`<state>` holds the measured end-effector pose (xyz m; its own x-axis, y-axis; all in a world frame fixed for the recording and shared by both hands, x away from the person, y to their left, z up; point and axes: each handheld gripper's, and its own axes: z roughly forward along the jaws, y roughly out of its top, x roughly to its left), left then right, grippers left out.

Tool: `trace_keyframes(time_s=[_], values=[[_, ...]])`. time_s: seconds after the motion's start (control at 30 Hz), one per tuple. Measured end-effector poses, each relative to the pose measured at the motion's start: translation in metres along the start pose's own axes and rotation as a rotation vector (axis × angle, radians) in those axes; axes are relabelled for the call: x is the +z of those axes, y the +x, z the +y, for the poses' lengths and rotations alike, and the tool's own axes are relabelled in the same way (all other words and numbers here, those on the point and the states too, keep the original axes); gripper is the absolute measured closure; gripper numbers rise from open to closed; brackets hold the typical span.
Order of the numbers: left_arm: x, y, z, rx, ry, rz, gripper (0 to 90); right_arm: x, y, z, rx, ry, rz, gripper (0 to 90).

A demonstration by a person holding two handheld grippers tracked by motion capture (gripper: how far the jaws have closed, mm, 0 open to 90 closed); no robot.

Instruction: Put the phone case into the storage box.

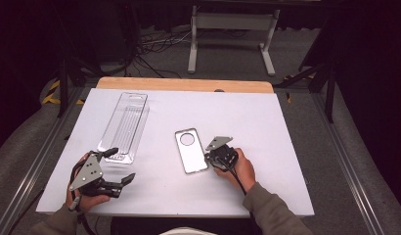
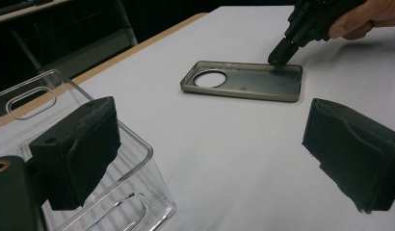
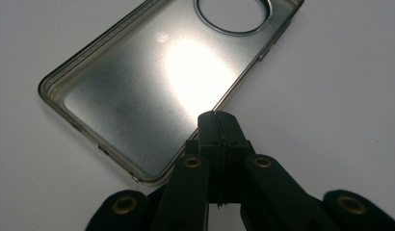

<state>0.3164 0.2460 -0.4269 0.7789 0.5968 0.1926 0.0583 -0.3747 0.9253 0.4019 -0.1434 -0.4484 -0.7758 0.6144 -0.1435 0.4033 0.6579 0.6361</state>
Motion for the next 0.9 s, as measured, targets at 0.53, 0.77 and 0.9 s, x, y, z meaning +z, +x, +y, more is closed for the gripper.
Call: trace_keyframes(time_s=[0.53,0.77,0.9], values=[[0.003,0.000,-0.001,-0.011,0.000,-0.008,6.6,-0.007,0.026,0.000,-0.076,0.015,0.081,90.0],[0.003,0.000,-0.001,-0.003,0.008,-0.013,6.6,-0.006,0.029,0.001,-0.085,0.005,0.094,90.0],[0.003,0.000,-0.001,-0.003,0.007,-0.011,6.5,-0.006,0.032,0.001,-0.115,0.002,0.095,90.0]])
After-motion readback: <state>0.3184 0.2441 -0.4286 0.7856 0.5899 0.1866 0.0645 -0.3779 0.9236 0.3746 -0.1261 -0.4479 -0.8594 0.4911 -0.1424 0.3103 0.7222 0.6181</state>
